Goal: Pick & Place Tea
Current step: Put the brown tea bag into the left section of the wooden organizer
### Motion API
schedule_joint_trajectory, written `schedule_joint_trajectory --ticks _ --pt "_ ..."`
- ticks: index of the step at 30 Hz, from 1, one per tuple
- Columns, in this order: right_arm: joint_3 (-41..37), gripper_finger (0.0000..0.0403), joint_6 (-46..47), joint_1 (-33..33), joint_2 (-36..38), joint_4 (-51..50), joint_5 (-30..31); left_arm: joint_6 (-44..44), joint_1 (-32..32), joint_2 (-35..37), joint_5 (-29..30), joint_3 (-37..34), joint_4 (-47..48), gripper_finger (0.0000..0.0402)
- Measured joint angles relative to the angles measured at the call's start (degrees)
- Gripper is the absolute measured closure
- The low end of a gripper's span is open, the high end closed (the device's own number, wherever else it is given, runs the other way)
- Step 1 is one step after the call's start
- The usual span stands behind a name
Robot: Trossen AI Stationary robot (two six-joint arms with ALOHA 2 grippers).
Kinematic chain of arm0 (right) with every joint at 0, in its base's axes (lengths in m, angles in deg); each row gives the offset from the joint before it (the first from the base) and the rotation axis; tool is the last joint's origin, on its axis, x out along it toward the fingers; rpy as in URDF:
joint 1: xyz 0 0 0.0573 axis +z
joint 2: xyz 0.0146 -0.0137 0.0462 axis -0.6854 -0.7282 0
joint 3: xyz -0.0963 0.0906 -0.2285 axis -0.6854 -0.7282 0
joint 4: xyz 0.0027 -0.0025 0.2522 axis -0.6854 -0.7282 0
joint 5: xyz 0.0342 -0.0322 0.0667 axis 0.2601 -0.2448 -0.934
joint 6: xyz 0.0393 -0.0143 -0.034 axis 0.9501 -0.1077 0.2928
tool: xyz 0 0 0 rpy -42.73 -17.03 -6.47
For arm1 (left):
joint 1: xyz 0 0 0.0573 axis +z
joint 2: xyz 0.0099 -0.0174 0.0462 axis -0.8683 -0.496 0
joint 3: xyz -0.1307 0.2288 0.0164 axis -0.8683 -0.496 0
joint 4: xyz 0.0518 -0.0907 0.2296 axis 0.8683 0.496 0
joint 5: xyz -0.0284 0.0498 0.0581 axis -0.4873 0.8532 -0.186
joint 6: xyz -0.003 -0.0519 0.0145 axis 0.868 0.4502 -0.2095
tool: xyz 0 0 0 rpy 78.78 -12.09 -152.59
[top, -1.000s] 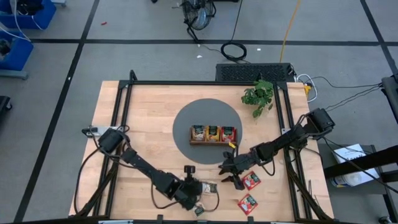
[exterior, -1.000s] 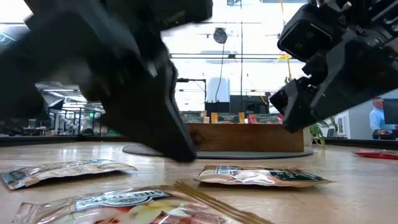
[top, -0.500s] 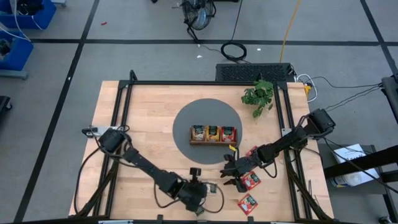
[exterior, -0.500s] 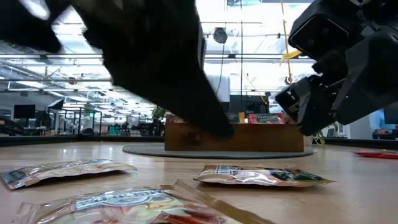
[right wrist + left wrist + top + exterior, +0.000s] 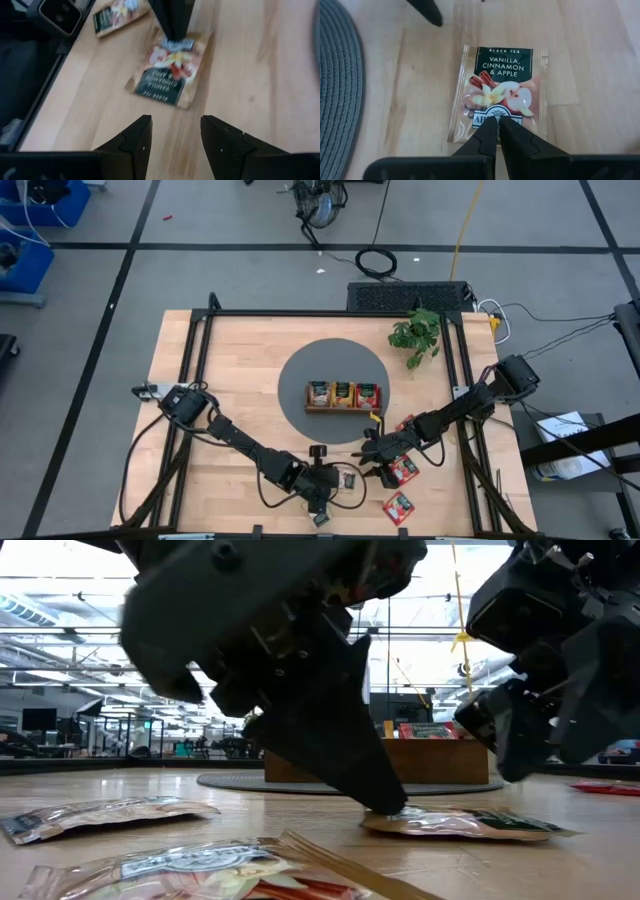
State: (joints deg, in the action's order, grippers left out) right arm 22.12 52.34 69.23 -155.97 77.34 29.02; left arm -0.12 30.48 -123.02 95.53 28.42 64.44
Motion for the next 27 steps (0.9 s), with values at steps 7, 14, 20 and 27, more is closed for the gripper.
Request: schedule_joint_trajectory --ticks 7,14,20,27 --pt "0.0 0.0245 5.8 0.0 0.0 -2.7 -2.3 2.6 0.5 -0.5 -0.6 0.0 0.6 0.0371" --pt "0.0 0.0245 10.4 -0.3 -0.4 -1.9 -3.2 4.3 0.9 -1.8 -1.3 0.0 0.4 0.0371" --pt "0.2 0.0245 14.1 -1.6 -3.1 -0.5 -3.3 3.8 1.4 -4.0 -0.2 0.0 -4.5 0.0371" --pt "0.2 0.0245 18.5 -3.1 -6.7 -0.8 -7.1 3.8 1.9 -4.1 -0.4 0.0 -5.2 0.0371"
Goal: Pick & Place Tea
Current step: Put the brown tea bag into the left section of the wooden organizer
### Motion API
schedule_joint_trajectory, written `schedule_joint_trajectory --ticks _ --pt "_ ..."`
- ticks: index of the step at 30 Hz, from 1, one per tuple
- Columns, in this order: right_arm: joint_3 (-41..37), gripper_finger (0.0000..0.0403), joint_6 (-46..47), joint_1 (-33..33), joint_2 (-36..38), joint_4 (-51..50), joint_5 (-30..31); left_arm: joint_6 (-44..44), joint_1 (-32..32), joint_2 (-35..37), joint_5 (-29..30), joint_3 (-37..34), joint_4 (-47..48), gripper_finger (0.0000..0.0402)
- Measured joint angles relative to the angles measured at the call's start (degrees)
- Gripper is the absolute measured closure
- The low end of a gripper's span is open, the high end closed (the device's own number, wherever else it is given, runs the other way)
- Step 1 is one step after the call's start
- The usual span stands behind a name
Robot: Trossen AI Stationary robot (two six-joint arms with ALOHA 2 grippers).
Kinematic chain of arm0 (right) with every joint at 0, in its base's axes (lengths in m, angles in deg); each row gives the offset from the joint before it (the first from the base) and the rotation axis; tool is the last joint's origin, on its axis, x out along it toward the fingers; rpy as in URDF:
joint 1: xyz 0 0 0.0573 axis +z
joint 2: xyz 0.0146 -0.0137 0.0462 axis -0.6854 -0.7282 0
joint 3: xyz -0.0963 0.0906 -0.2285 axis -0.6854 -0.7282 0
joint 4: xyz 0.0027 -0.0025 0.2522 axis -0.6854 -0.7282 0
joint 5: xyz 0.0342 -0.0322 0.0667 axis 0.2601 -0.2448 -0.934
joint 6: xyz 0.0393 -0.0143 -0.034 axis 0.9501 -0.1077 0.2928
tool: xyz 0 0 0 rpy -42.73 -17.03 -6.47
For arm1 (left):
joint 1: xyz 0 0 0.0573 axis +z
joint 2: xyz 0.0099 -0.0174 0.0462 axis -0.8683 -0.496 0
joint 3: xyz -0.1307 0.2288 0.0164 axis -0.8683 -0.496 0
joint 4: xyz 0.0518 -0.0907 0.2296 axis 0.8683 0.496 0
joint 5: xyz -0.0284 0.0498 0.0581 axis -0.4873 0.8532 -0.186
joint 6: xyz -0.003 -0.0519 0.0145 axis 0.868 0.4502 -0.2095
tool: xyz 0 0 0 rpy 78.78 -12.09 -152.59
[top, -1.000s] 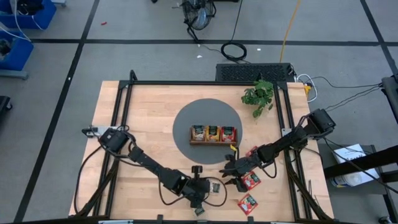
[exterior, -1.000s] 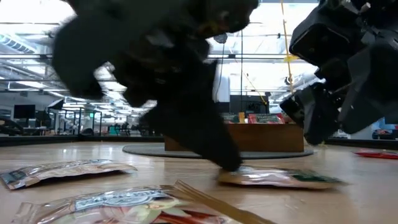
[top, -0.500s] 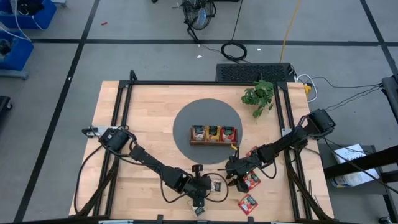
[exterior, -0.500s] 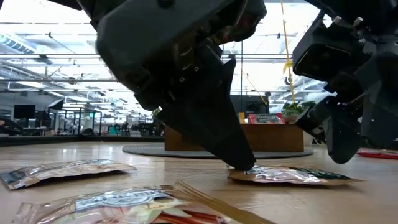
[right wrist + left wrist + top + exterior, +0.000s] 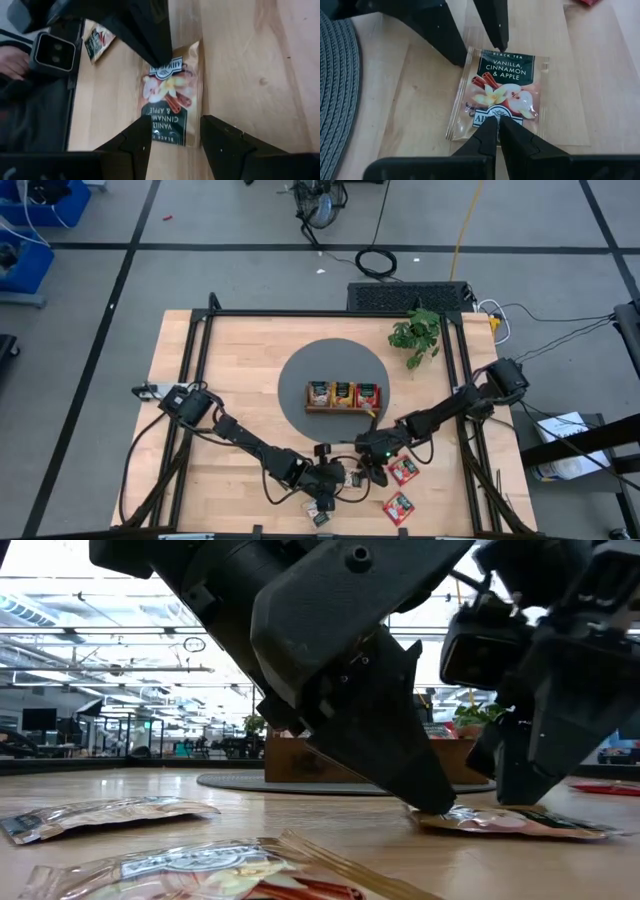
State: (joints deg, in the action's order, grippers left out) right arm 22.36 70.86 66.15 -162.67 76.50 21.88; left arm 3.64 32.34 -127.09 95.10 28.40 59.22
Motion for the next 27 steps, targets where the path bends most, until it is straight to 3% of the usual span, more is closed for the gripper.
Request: schedule_joint_trajectory --ticks 7,21,27 --pt "-0.1 0.0245 2.6 -0.9 0.0 -4.2 -5.2 -0.7 0.1 0.0 0.4 0.0 -0.6 0.0371" --pt "-0.2 0.0245 -1.8 -0.8 0.4 -4.1 -3.7 -5.2 -0.8 0.2 4.7 -0.3 -2.6 0.0371" --pt "-0.2 0.0245 -4.4 -0.8 0.3 -3.4 -2.8 -3.2 -0.6 0.2 4.6 -0.3 -2.3 0.0371"
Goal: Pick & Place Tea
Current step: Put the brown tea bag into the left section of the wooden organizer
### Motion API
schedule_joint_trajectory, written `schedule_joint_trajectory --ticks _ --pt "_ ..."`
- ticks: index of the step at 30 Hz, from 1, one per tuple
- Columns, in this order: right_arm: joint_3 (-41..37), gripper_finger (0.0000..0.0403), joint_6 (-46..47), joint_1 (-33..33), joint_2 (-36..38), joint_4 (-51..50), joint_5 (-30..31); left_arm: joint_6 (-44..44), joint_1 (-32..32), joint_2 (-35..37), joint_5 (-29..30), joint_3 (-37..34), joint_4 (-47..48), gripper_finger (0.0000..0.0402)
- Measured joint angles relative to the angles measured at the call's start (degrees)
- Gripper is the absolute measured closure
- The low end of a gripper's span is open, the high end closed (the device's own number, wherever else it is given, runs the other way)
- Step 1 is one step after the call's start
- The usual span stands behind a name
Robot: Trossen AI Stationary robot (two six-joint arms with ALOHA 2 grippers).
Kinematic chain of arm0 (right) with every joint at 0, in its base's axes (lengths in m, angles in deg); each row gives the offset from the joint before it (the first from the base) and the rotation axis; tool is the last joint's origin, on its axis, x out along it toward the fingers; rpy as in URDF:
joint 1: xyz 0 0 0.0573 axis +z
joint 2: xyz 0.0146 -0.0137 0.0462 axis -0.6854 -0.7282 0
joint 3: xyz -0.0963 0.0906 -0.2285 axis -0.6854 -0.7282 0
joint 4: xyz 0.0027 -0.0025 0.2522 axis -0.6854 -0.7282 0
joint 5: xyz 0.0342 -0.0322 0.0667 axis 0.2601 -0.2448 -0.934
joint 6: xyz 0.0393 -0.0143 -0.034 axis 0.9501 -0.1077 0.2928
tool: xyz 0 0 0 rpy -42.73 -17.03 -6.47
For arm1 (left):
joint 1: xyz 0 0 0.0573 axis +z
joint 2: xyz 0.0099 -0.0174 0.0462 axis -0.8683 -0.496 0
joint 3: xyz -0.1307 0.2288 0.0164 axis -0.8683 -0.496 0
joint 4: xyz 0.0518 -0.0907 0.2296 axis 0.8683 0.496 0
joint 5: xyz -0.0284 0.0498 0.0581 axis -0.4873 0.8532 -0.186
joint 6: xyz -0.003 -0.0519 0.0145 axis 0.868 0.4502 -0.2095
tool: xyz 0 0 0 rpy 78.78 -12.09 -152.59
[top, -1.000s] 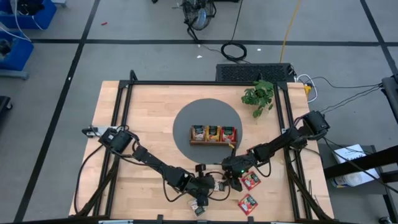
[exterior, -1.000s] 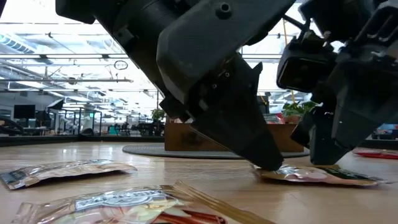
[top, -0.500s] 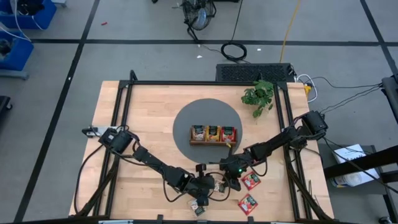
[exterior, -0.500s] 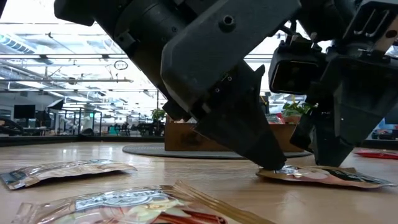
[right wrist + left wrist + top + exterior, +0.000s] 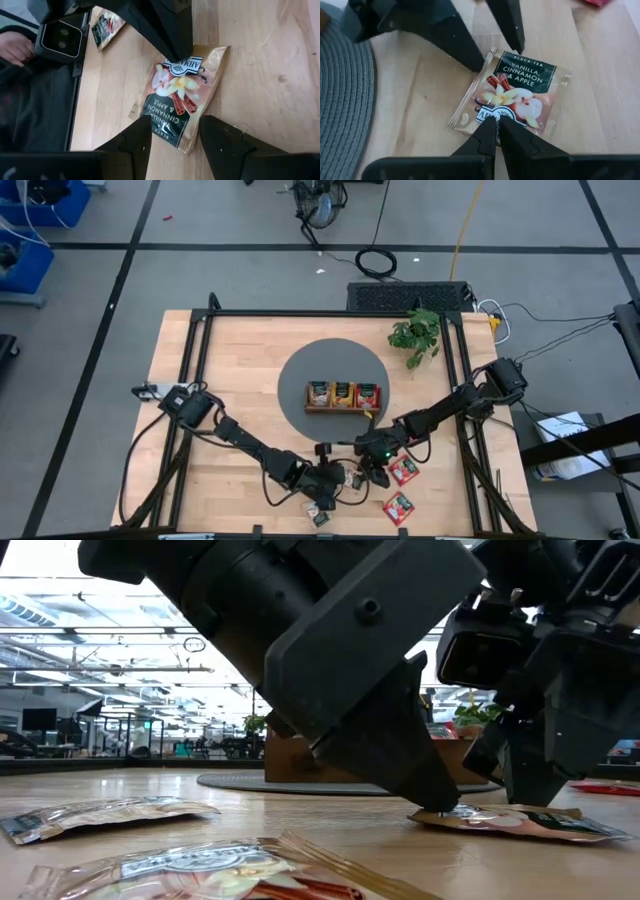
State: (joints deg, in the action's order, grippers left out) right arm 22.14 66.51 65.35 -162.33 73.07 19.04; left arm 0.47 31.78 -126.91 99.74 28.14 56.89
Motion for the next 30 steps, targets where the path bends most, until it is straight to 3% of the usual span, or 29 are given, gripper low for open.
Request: schedule_joint_trajectory --ticks 6,17,30 --pt "0.0 0.0245 -4.8 -0.3 1.0 5.0 1.1 11.8 2.1 0.0 -2.2 0.1 3.1 0.0371" --pt "-0.1 0.0245 -16.8 7.5 10.9 4.1 16.0 12.0 2.5 0.0 -2.0 0.1 3.0 0.0371" --pt "-0.1 0.0265 -18.8 10.7 3.8 9.7 10.1 11.9 3.1 -0.2 -1.4 0.0 0.8 0.0371"
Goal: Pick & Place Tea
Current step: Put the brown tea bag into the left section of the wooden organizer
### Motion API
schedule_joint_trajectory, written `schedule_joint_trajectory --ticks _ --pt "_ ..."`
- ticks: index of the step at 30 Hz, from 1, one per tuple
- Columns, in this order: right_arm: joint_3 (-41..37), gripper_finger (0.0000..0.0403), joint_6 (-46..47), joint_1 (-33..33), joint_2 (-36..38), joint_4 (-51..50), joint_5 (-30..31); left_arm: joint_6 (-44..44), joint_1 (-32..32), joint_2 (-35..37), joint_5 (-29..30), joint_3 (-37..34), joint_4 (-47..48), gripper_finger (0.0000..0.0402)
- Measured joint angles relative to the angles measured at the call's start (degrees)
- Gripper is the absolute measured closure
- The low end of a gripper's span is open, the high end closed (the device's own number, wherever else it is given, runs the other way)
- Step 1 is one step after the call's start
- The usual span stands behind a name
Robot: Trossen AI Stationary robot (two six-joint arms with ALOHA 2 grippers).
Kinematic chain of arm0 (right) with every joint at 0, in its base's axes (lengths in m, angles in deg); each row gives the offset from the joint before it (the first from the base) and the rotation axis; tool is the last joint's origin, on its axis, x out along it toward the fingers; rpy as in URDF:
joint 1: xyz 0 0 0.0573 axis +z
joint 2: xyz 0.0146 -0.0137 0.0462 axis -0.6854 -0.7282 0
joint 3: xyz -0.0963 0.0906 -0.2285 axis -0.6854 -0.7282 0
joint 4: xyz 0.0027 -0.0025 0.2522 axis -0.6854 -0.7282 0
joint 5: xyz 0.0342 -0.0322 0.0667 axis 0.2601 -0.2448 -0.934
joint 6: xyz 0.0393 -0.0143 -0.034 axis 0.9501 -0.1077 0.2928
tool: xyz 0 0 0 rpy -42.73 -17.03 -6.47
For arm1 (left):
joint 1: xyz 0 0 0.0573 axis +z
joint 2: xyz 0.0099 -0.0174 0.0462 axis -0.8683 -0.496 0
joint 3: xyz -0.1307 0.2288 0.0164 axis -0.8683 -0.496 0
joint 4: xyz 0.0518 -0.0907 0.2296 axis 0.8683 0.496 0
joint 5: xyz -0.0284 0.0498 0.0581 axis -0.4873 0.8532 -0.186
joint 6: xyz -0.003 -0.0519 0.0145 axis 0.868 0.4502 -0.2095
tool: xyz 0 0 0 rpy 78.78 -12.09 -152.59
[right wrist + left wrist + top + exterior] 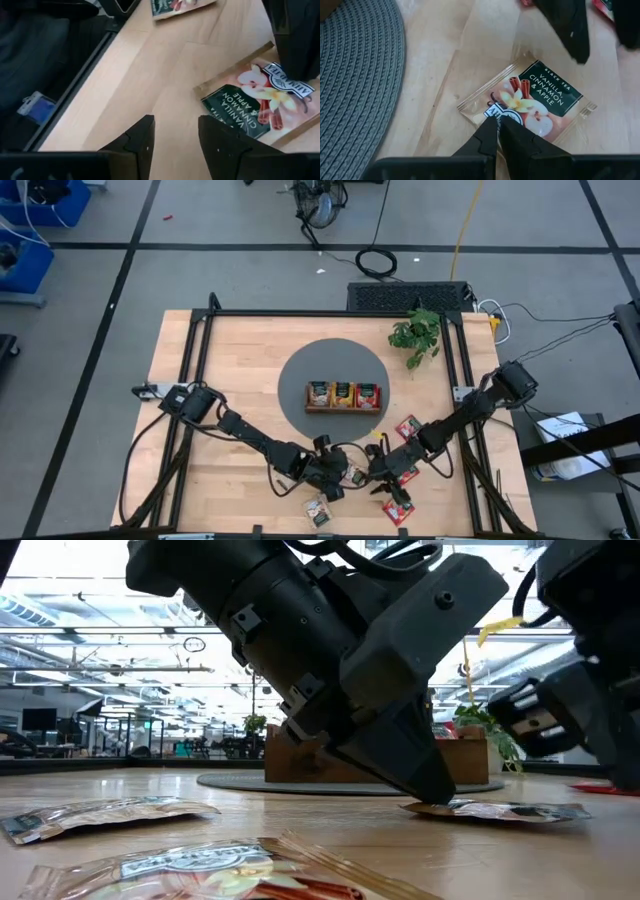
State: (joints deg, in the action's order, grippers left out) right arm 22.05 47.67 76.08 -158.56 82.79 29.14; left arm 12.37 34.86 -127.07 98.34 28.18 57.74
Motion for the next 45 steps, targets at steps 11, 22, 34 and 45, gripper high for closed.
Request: schedule_joint_trajectory --ticks 11,22,34,45 --pt "0.1 0.0310 3.2 -3.9 -3.4 -1.3 1.6 0.3 -0.2 0.0 -2.3 0.0 0.1 0.0371" --pt "0.3 0.0330 4.3 -6.6 -3.3 -4.2 7.4 1.2 -2.8 0.4 -12.7 0.2 1.2 0.0371" --pt "0.2 0.0330 5.2 -7.4 -3.3 -4.3 6.4 2.5 -3.1 0.4 -16.3 0.2 0.2 0.0371" --pt "-0.1 0.0330 11.2 -4.7 4.9 -16.2 5.7 3.3 -2.7 0.3 -13.1 0.2 -0.3 0.0371"
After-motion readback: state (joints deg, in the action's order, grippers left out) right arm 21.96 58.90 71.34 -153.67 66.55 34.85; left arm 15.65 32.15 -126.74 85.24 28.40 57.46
